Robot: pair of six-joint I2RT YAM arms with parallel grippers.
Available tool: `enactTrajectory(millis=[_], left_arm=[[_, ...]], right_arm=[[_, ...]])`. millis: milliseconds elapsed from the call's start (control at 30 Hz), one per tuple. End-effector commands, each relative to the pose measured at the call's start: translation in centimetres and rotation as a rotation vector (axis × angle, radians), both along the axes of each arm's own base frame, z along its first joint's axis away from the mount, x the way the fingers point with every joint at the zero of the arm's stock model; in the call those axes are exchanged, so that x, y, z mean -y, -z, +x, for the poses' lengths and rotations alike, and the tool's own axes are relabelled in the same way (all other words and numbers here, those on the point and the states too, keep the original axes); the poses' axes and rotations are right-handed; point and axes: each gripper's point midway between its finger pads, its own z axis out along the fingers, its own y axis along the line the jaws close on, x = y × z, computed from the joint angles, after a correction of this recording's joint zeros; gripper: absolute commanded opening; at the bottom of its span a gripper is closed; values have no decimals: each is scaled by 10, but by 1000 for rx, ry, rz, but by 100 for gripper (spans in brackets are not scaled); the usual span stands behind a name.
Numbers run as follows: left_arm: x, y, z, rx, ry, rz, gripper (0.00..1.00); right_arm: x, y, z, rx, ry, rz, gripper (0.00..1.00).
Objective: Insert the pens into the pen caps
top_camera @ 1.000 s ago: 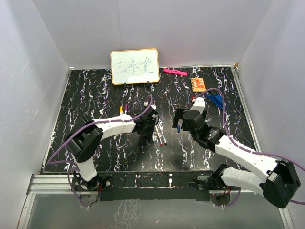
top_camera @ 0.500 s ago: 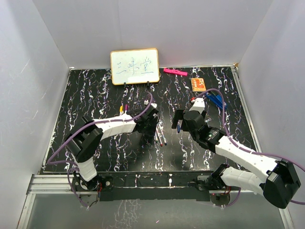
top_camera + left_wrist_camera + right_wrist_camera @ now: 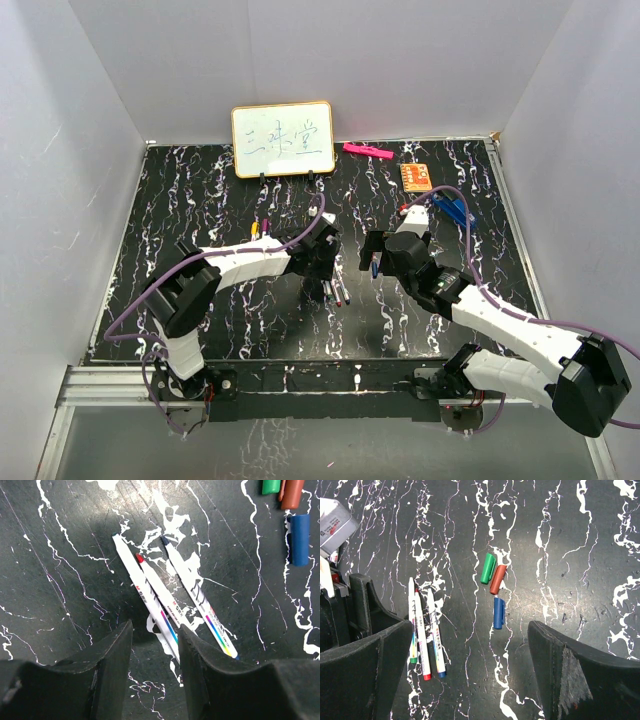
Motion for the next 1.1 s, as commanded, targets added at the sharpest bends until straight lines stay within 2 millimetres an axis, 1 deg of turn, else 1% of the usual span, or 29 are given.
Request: enactTrajectory(millis=[0,333,633,833,933,1067], left_arm=[[5,-8,1,6,1,-7,40],[-3,2,-3,-14,-2,37,39],[-14,17,-3,-30,4,126,39],[-16,23,-4,-40,12,142,38],[-18,26,-7,-51,19,157,38],[-28,28,-14,-74,30,193,38]], right_arm=[[-4,-15,8,56,2,33,98],[-6,-14,9,50,0,38,98],[-7,-14,8,51,-5,42,98],[-8,-12,9,48,-6,42,98],[-7,-12,9,46,-4,41,98],[-8,-11,8,42,-5,40,98]])
